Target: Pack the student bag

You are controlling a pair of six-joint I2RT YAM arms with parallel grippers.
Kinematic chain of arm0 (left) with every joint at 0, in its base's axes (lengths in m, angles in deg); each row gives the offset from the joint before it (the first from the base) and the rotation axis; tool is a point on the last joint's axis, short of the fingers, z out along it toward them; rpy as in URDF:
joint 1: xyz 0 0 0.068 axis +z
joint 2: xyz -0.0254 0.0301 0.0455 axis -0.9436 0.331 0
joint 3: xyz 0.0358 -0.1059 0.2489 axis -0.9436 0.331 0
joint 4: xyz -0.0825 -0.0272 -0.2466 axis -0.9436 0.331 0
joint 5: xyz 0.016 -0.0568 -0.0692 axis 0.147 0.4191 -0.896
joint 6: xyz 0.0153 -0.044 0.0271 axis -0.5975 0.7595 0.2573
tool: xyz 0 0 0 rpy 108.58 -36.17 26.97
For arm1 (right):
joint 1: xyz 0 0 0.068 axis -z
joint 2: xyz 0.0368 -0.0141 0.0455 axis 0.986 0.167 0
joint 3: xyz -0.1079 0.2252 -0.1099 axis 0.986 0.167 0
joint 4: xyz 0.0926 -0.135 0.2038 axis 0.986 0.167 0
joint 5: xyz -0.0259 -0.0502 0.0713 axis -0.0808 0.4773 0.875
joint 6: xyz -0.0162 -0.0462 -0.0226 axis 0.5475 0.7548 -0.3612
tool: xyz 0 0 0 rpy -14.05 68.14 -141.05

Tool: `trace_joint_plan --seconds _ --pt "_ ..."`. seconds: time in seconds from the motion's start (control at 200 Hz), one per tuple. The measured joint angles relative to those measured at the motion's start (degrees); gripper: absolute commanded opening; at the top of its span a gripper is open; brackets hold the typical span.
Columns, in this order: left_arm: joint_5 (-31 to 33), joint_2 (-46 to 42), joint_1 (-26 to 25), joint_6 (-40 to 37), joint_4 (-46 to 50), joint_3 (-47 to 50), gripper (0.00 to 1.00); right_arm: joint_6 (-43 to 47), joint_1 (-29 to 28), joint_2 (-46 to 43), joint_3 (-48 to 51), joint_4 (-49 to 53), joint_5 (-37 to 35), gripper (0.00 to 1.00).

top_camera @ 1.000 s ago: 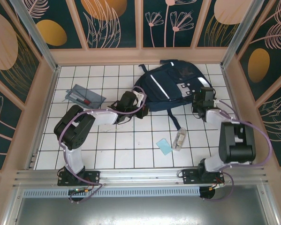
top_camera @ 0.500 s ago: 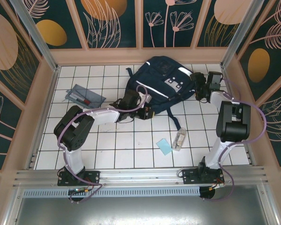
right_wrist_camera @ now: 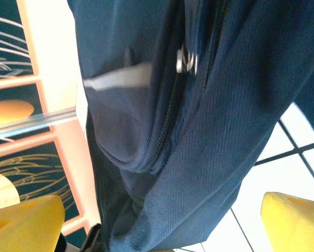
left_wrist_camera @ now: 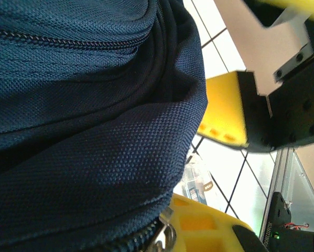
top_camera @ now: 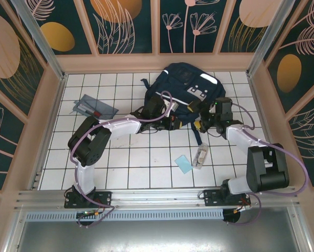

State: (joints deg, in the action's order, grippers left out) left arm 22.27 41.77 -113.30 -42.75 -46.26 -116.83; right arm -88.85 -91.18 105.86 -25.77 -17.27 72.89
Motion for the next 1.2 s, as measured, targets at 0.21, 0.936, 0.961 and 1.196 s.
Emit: trace_joint_plan --seconds 0.21,0.936,0.961,1.196 --pt "1.18 0.00 -0.35 -0.55 2.54 -0.02 0.00 -4.61 -4.22 6.73 0.94 -6.19 -1.07 0.15" --pt "17.53 0.37 4.37 -13.11 28.28 -7.48 0.00 14.01 0.09 8.04 -6.51 6.67 -5.20 0.00" --pt "17.40 0.37 4.61 -13.64 28.61 -7.63 0.00 15.15 0.46 8.04 -7.06 7.32 -5.07 0.00" --pt "16.17 0.11 5.92 -17.05 29.53 -7.34 0.00 26.56 1.44 13.42 -15.93 15.82 -3.58 0.00"
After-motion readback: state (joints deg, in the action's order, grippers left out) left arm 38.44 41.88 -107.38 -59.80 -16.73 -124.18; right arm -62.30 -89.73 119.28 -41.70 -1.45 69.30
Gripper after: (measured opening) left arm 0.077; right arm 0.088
